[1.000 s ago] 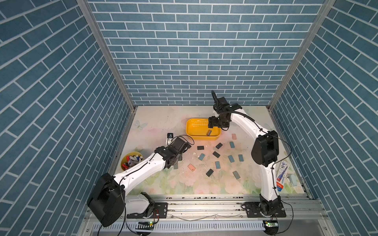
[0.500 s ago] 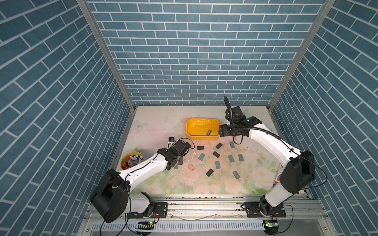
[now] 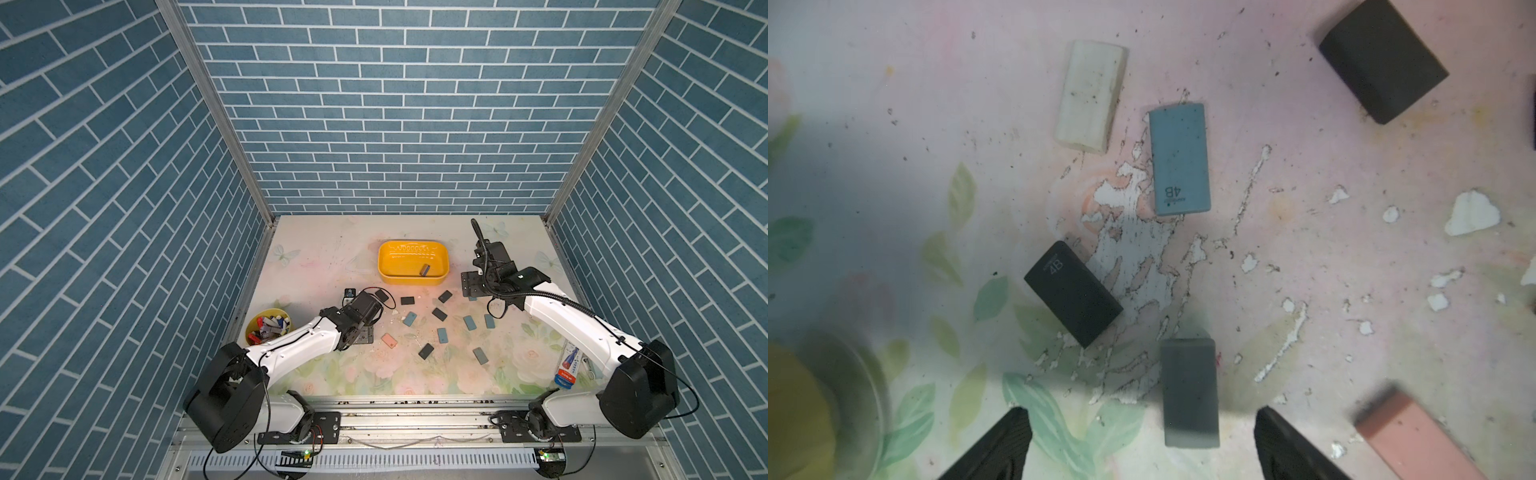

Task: Put the eraser in the storage box
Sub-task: Pick up the eraser from the center of the board.

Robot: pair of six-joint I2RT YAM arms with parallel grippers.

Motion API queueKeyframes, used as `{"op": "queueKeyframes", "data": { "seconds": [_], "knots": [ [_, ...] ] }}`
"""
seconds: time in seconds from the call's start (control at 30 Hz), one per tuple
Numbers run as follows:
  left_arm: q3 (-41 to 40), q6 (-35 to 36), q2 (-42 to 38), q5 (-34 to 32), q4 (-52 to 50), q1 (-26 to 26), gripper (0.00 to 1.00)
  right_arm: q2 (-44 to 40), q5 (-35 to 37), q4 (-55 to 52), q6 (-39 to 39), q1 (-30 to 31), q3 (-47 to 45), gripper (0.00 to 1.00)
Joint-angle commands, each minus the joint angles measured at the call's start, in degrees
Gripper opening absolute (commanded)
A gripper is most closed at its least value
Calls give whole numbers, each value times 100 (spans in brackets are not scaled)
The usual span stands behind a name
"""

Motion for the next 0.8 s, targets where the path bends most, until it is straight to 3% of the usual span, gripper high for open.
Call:
{"op": "queueKeyframes", "data": {
  "seconds": [0.0,0.77],
  "knots": [
    [-63,-145,132,171,38,-63,88,-144,245,268,137,12,-132,86],
    [-63,-316,586,144,92,-118,76,-335,-80,863,407,15,-835,84]
  ]
}}
